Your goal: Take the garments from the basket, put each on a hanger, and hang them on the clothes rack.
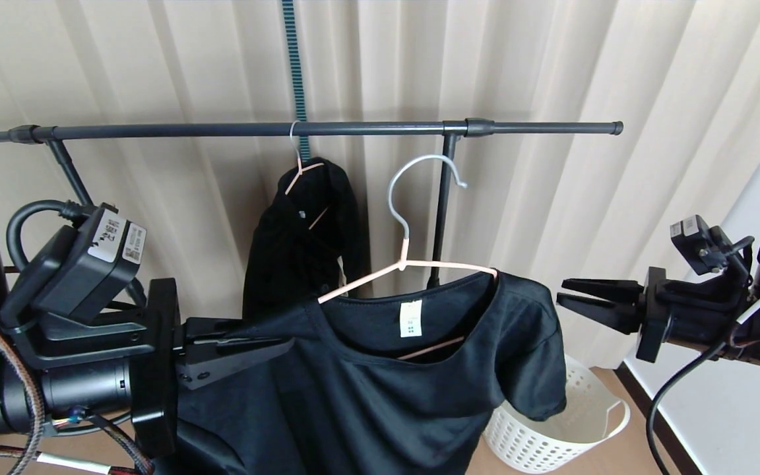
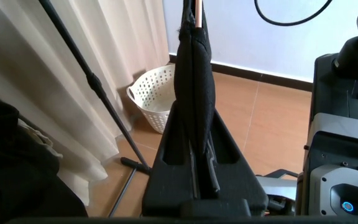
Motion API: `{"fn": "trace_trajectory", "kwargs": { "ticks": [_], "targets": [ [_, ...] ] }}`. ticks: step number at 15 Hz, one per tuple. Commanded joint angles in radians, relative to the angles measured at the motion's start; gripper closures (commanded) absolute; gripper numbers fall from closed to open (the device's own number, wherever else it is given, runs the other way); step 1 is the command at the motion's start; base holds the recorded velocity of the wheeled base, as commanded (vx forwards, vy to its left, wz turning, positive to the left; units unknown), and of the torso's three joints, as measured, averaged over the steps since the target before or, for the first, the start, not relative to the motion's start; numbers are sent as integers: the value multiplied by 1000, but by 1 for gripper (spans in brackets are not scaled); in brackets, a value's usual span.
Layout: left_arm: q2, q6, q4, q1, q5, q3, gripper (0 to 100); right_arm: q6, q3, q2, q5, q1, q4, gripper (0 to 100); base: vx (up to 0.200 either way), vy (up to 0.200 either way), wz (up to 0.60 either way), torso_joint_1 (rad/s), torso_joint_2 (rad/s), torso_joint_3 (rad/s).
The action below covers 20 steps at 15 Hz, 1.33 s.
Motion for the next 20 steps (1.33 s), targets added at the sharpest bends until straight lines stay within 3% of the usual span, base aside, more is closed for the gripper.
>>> {"fn": "trace_trajectory", "kwargs": {
  "ticks": [1, 8, 13, 15, 17, 20],
  "targets": [
    [-4, -1, 0, 1, 0, 0, 100, 0, -2, 3, 0, 0, 0, 0, 0, 0, 0, 0, 0, 0],
    [-4, -53, 0, 54, 3, -5, 100, 4, 1, -60, 10, -1, 0, 0, 0, 0, 0, 0, 0, 0],
    [18, -179, -2, 115, 21, -54, 100, 96, -5, -124, 0, 31, -1, 0, 0, 0, 0, 0, 0, 0],
    [47, -232, 0, 127, 74, -95, 100, 96, -7, -127, 0, 32, -3, 0, 0, 0, 0, 0, 0, 0],
    [105, -341, 1, 124, 190, -164, 100, 96, -10, -123, 0, 32, -1, 0, 0, 0, 0, 0, 0, 0],
    [179, -412, 6, 121, 251, -244, 100, 96, -13, -115, -1, 32, -1, 0, 0, 0, 0, 0, 0, 0]
  ]
}}
